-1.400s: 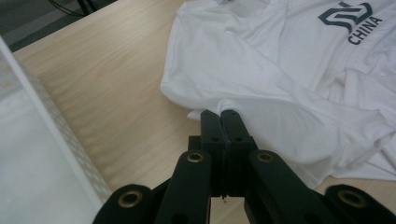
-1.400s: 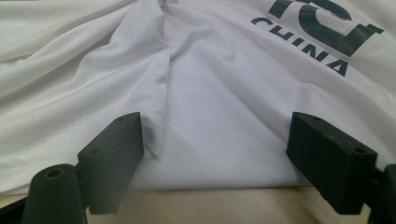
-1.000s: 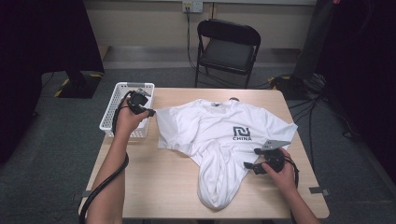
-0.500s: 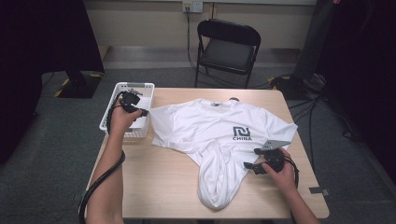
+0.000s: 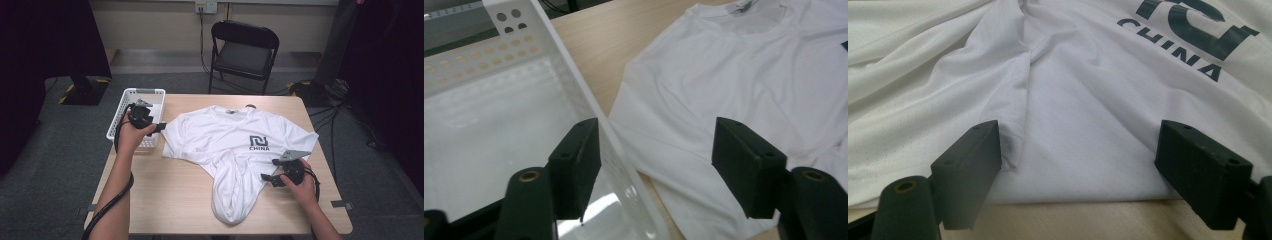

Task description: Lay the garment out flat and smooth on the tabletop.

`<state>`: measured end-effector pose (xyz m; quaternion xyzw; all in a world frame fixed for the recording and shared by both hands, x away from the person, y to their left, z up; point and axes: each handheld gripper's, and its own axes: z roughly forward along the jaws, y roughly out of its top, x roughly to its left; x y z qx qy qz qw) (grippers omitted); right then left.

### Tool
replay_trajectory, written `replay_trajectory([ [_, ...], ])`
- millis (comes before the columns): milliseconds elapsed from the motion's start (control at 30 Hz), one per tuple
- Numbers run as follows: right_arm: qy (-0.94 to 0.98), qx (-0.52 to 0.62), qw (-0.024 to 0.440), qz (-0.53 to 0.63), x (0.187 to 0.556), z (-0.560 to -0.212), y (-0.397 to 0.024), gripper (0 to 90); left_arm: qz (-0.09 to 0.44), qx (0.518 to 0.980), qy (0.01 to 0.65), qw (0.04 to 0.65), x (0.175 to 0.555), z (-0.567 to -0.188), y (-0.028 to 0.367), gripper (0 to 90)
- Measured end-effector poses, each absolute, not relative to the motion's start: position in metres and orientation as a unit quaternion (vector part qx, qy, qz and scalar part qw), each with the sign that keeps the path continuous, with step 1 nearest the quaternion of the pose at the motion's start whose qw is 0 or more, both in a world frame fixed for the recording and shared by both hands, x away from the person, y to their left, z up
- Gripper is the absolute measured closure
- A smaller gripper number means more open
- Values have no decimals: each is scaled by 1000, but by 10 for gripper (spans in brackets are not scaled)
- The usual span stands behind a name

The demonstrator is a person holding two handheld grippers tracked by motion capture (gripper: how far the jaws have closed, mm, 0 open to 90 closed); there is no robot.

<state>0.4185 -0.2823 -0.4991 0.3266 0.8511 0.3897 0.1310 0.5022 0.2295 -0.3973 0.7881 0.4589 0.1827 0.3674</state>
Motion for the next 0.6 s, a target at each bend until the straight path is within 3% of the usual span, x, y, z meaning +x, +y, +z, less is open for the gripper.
replay_trajectory([
  [267, 851, 326, 132, 389, 418, -499, -282, 177, 186, 791, 434, 389, 455, -399, 217, 344],
  [533, 851, 326, 132, 389, 418, -499, -282, 178, 181, 811, 426, 358, 433, -442, 208, 474],
  [600, 851, 326, 132, 389, 418, -499, -282, 178, 183, 808, 436, 351, 433, -456, 211, 550],
])
